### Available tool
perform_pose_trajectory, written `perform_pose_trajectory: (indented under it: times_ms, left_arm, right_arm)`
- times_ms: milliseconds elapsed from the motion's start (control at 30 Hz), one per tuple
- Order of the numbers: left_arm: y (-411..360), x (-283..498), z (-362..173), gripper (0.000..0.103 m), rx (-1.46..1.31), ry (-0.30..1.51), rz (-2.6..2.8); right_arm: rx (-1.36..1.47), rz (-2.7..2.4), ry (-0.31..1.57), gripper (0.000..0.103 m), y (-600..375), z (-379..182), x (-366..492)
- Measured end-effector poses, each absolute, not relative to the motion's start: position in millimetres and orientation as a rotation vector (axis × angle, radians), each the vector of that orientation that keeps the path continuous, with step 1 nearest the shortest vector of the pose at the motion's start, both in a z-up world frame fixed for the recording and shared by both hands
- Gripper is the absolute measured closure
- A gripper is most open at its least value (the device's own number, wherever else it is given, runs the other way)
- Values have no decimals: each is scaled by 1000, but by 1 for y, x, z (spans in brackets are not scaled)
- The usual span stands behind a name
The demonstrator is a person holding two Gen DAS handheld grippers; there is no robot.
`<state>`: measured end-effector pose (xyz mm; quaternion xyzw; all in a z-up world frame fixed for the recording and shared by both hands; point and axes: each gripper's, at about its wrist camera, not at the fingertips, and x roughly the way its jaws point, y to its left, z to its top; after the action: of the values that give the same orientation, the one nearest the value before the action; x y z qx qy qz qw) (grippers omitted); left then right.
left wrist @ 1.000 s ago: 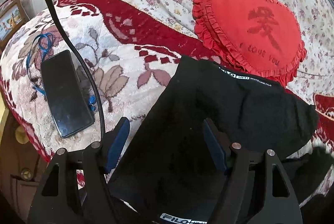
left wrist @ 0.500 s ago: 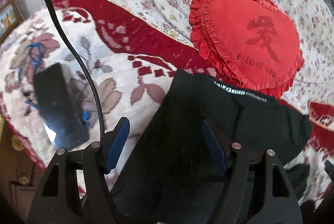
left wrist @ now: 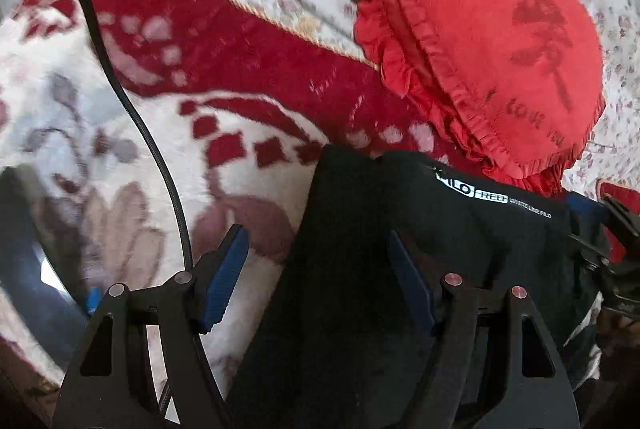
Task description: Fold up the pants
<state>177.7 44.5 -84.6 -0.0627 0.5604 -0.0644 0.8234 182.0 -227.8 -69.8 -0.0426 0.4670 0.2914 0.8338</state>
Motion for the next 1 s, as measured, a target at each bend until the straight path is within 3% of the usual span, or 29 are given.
perform_pose_trajectory:
  times_ms: [67,100,133,200,267,333,467,600,833,867,933,967,1000]
  left_arm:
    - [41,186,-95,31,-169,1236,-183]
    - [38,188,-99,31,-165,1247,-195]
    - [35,188,-99,30,-152,1236,-193]
    - [29,185,-95,48,-119,1191,-208]
    - [23,183,-88,72,-112,1171,-236]
    - [18,179,-76,77,-84,1128,-245]
    - [30,179,-53,85,-96,1045,-221]
    - [54,187,-39,85,-119,991,-153]
    - [70,203,-77,80,-132,1078,-85]
    - [72,201,-75,76,-136,1076,-86]
    - [79,196,-67,71,-172,1078,-92]
    - [81,192,-62,68,-189,1078,-99]
    - [84,188,-59,67,-202,1076,-103]
  right_arm:
    - [-83,632,1017,44,-224,-77,188]
    - [-81,636,1016,60,-221,-79,187]
    - [-79,635,1014,67,-219,-80,185]
    - [-99,617,991,81,-212,-76,181]
    - [-117,605,958,88,-204,-67,183]
    - [-130,590,915,96,-199,-52,187]
    - [-102,572,858,96,-188,-27,211]
    - [-72,539,864,96,-168,-30,236]
    - [-20,467,924,89,-160,-62,245]
    - [-1,478,911,85,-170,-55,235]
    - [12,458,867,68,-194,-42,210]
    - [29,425,835,53,-218,-33,191]
    - [39,403,817,48,-235,-29,178]
